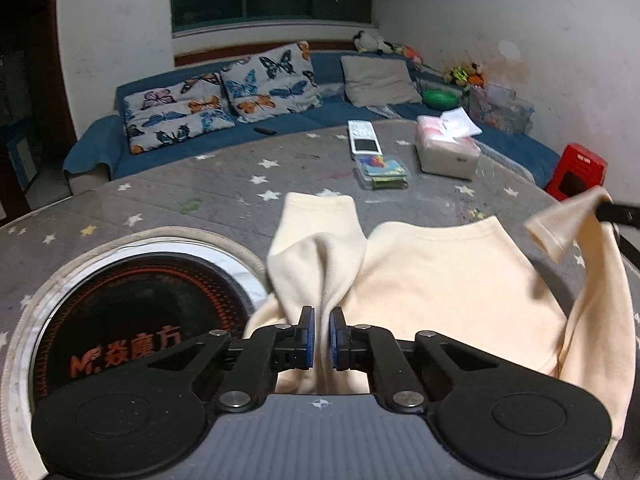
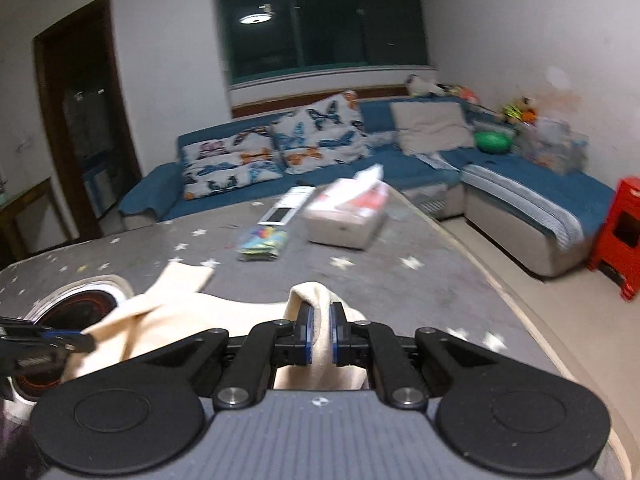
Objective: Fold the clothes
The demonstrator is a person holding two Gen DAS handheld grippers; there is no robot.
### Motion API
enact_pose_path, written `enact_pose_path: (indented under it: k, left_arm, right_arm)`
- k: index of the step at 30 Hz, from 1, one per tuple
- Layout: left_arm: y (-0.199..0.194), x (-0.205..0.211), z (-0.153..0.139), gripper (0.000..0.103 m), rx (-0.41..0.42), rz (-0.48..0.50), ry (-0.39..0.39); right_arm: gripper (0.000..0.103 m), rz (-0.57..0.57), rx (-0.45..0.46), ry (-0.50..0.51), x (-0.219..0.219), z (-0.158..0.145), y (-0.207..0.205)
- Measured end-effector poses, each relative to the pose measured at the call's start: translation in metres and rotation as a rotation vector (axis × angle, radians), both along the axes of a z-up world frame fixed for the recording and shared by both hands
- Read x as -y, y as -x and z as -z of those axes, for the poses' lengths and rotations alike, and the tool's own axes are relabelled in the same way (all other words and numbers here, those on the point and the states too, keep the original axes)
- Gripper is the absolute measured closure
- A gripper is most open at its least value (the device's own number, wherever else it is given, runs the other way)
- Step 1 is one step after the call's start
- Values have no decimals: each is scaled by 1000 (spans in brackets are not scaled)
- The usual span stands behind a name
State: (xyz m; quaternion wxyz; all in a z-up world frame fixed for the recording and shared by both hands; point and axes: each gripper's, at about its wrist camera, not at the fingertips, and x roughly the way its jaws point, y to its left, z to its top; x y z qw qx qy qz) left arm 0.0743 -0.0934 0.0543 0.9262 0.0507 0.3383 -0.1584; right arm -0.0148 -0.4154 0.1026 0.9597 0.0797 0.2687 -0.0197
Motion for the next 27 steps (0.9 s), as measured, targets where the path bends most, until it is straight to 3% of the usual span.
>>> enact_pose_path:
  k: [6,11,14,15,16,20,22,23,24,25,27]
  left_arm:
    - [19,-20,-10,98,26,-42,19]
    - [26,-22,-17,95,16,-27,43]
    - [25,-11,-18,76,22,-9,22]
    - [22,-5,-17,61,22,-3,12]
    - [20,1,-15,53,22,4,3]
    - [2,17,-3,53,-1,12,-36]
    - [-8,22,4,59,-20,13,-51]
    - [-12,23,8,67,-29,15,-52]
    - [-15,23,10,86,-38,18,-53]
    - [-17,22,13,92,-47,18,-49]
    - [-14,17,13,97,-35,17,-37]
  right_arm:
    - [96,62,-3,-27,18,6,28]
    - [96,73,-11,-38,23,10,44]
    - [96,83,-19,-51,25,13,48]
    - [96,87,-22,-57,25,13,49]
    - [95,91,-24,-62,27,14,49]
    - [95,96,-38,-69,29,18,49]
    - [95,98,-44,-74,29,21,48]
    - [95,99,-47,-77,30,22,47]
    - [95,101,-50,-80,30,23,46]
    - [95,102,-52,-81,30,24,46]
    - [95,106,-56,-83,31,26,45]
